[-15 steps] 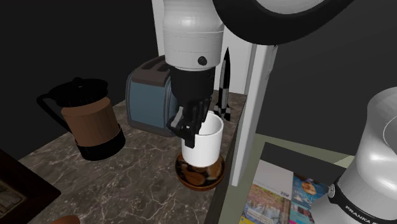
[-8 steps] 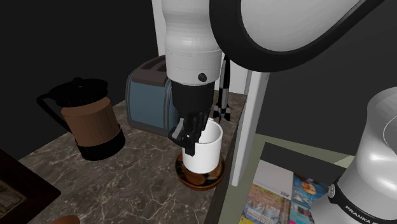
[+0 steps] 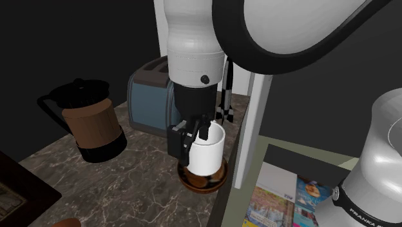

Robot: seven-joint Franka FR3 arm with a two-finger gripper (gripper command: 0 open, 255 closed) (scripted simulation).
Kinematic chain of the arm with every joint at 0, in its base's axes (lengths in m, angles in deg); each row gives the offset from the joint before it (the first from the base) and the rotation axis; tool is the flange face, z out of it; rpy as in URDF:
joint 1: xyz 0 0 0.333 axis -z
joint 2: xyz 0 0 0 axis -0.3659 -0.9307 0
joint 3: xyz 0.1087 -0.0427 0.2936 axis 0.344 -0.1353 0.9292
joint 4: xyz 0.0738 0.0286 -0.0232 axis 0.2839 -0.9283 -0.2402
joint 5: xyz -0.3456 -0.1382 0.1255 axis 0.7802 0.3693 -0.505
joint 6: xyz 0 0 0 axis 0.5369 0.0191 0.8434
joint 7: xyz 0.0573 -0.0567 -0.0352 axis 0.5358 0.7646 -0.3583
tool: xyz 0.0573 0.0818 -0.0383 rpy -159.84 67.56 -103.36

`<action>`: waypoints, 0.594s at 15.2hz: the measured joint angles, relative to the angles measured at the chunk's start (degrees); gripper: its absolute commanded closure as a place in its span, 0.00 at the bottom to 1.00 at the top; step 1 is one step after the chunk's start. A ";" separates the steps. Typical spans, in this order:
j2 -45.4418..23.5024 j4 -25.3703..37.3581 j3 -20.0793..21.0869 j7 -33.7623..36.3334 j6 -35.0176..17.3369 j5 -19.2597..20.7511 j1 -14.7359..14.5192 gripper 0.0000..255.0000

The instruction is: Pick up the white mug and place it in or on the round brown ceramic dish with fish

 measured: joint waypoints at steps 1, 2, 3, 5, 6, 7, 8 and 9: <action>-0.01 0.00 0.00 0.00 0.00 0.00 0.00 0.00; 0.01 0.02 -0.01 -0.01 0.04 0.00 0.00 0.00; 0.45 0.59 -0.20 -0.13 1.02 0.01 0.02 0.00; 1.82 2.75 -0.70 -0.34 4.46 0.06 0.03 0.00; 2.33 4.19 -0.88 -0.30 6.39 0.13 0.05 0.00; 2.81 4.47 -0.92 -0.25 7.16 0.05 -0.05 0.00; 3.05 4.76 -1.03 -0.33 7.72 0.06 -0.04 0.00; 3.15 4.86 -1.05 -0.33 7.94 0.05 -0.05 0.00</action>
